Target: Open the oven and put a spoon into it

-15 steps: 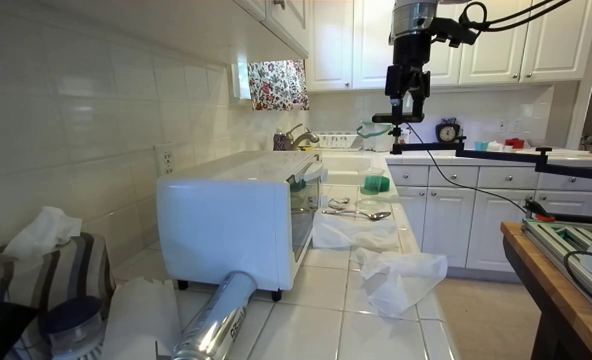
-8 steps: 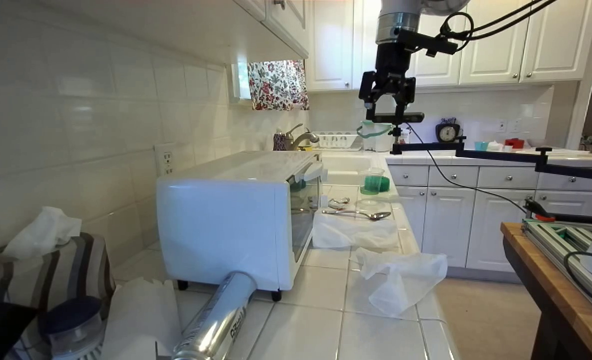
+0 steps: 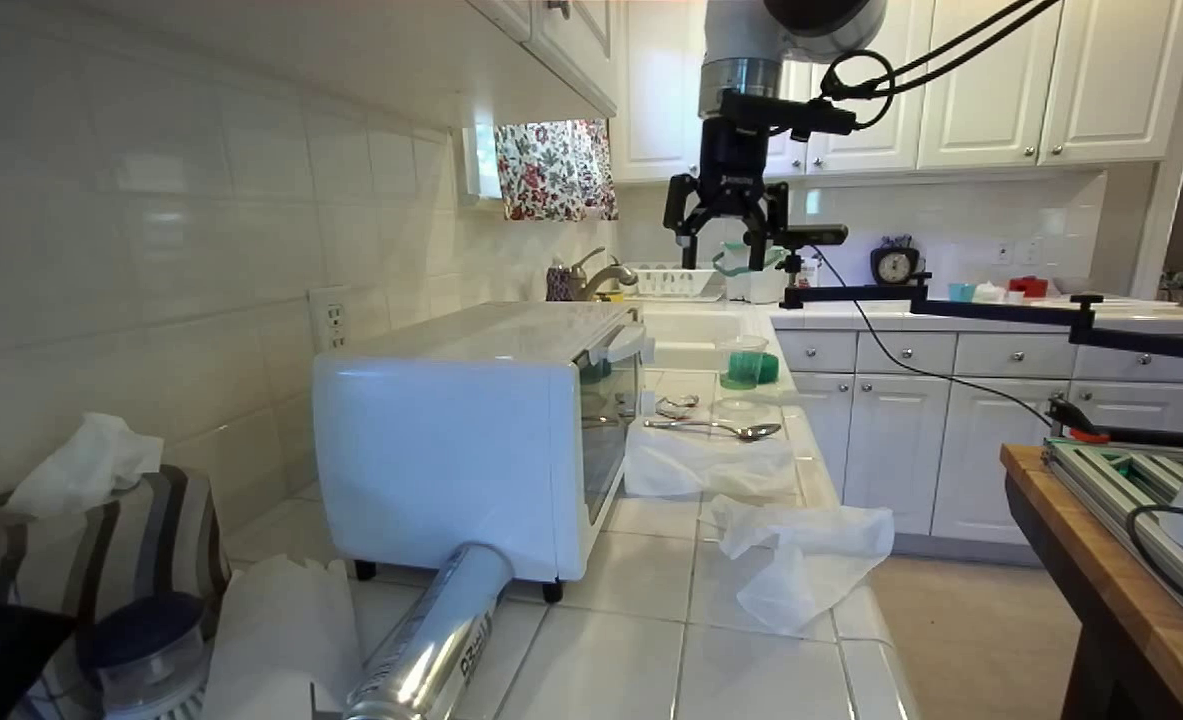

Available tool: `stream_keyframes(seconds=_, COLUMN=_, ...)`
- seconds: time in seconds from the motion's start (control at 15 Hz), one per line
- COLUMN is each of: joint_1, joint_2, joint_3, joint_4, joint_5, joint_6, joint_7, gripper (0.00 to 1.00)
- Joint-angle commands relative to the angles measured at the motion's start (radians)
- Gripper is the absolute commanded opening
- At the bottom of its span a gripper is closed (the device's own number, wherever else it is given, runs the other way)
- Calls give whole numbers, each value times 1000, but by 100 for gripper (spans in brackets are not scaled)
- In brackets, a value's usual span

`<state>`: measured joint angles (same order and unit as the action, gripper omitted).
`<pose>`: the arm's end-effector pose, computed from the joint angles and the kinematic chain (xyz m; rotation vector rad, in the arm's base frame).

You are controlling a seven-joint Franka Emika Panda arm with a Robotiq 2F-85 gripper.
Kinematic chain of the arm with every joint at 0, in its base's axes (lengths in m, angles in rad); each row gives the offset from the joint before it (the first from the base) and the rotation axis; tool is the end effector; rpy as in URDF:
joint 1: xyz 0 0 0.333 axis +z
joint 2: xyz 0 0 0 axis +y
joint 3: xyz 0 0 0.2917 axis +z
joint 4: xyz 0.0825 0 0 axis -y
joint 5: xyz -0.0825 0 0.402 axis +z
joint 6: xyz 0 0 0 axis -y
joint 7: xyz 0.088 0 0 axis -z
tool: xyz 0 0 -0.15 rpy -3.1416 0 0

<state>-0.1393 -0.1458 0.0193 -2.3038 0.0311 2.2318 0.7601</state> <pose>0.5150 -0.0602 0.3365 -2.7885 1.3442 -0.0975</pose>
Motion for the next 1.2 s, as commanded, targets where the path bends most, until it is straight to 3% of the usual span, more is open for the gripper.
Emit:
stream_keyframes(seconds=0.0, joint_1=29, joint_2=60, joint_3=-6, joint_4=69, joint_5=23, joint_6=-18, joint_7=102, gripper=100)
stream_keyframes(seconds=0.2, joint_1=52, joint_2=97, joint_3=-3, joint_4=109, joint_5=13, joint_6=-45, joint_7=250, gripper=100)
stream_keyframes(seconds=0.27, joint_1=57, joint_2=65, joint_3=-15, joint_4=70, joint_5=1, joint_6=-12, joint_7=170, gripper=100)
stream_keyframes(seconds=1.13, joint_1=77, joint_2=131, joint_3=-22, joint_4=94, joint_5=9, joint_6=20, joint_7=324, gripper=100)
